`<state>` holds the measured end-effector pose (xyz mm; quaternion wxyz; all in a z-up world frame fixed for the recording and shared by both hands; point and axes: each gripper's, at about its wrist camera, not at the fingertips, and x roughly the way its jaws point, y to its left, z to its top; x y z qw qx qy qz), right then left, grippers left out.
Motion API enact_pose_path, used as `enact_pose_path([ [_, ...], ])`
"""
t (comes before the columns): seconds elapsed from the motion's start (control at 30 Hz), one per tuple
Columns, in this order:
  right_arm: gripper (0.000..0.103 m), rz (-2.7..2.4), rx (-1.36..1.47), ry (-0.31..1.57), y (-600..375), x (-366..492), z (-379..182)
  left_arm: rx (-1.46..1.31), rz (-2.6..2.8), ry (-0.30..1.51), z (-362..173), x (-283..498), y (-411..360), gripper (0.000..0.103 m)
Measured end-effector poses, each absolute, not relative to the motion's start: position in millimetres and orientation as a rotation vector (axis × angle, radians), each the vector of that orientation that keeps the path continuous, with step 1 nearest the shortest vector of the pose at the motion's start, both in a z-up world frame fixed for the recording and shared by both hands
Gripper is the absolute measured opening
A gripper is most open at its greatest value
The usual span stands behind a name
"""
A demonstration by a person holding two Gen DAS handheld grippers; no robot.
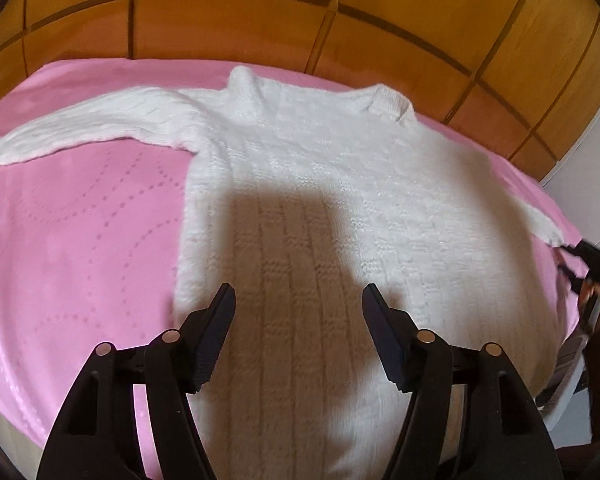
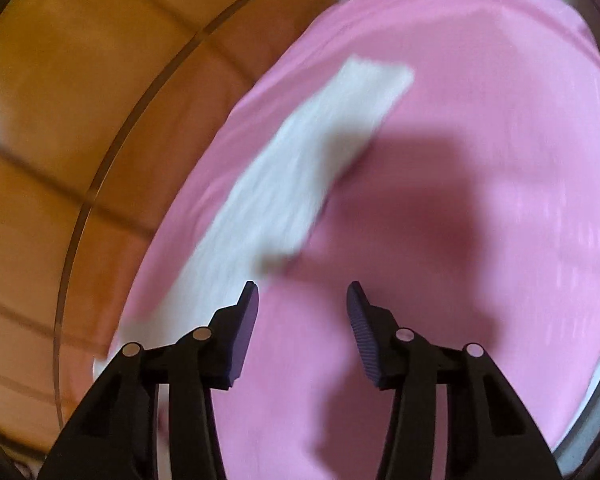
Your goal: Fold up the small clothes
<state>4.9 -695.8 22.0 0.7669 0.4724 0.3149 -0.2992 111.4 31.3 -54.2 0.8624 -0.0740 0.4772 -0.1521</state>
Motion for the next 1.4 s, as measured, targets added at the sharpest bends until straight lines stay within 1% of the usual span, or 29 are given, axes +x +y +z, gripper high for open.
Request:
enact_pose_path([
  [0.1, 0.046, -0.722, 1.057, 0.641, -728, 13, 20, -0.153, -0.31, 1.009, -56, 117, 29, 0.064],
  [0.2, 0.046, -0.746, 1.1, 0.644, -745, 28, 12, -0.14, -0.297, 1.017, -58, 122, 25, 0.064],
  [0.23, 0.042, -0.759, 1.104, 0.638, -752, 31, 10, -0.135, -0.295, 1.02, -59, 123, 23, 0.064],
  [0.3, 0.007, -0.791, 1.092, 0.652, -758, 37, 9, -0.121, -0.289, 1.029, -61, 126, 20, 0.064],
  [0.37, 0.006, -0.813, 1.057, 0.689, -765, 45, 9, -0.114, -0.284, 1.039, -64, 128, 18, 0.066],
  [0.43, 0.005, -0.862, 0.935, 0.731, -767, 53, 18, -0.117, -0.282, 1.045, -67, 130, 18, 0.067],
  [0.47, 0.005, -0.885, 0.918, 0.734, -771, 47, 20, -0.111, -0.28, 1.047, -68, 129, 17, 0.067],
  [0.57, 0.005, -0.961, 0.903, 0.691, -781, 40, 32, -0.103, -0.282, 1.045, -68, 130, 17, 0.067],
  [0.63, 0.005, -0.889, 0.894, 0.667, -771, 50, 46, -0.107, -0.287, 1.042, -69, 131, 18, 0.067],
  [0.7, 0.005, -0.79, 0.82, 0.663, -749, 68, 64, -0.119, -0.293, 1.038, -69, 130, 19, 0.071],
  [0.83, 0.005, -0.546, 0.661, 0.692, -676, 118, 94, -0.131, -0.307, 1.026, -67, 128, 19, 0.071],
  [1.0, 0.005, -0.265, 0.531, 0.741, -564, 176, 108, -0.177, -0.318, 1.018, -63, 124, 29, 0.072],
  [1.17, 0.005, -0.003, 0.401, 0.836, -432, 229, 95, -0.213, -0.318, 1.01, -57, 123, 39, 0.072],
  [1.33, 0.005, 0.169, 0.271, 0.94, -320, 245, 65, -0.251, -0.337, 0.994, -49, 127, 45, 0.071],
  [1.37, 0.01, 0.19, 0.254, 0.95, -309, 247, 61, -0.259, -0.341, 0.991, -47, 129, 45, 0.072],
  [1.4, 0.019, 0.215, 0.239, 0.96, -297, 249, 56, -0.268, -0.347, 0.989, -47, 131, 45, 0.071],
])
